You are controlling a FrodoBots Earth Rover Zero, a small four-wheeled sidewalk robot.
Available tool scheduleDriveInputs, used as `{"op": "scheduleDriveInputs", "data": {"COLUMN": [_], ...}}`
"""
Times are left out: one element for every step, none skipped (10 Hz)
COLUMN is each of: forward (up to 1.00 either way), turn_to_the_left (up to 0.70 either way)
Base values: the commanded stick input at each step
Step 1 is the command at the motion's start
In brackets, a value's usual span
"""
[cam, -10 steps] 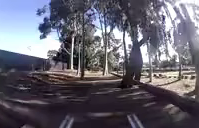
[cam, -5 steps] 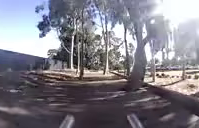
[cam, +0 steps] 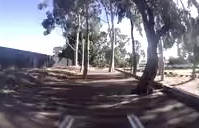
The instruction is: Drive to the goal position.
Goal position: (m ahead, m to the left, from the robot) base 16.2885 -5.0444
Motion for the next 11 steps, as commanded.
{"op": "scheduleDriveInputs", "data": {"forward": [1.0,1.0,1.0,1.0,1.0,1.0,1.0,1.0,1.0,1.0,1.0], "turn_to_the_left": [0.0,0.0,0.0,0.0,0.0,0.0,0.0,0.0,0.0,0.0,0.0]}}
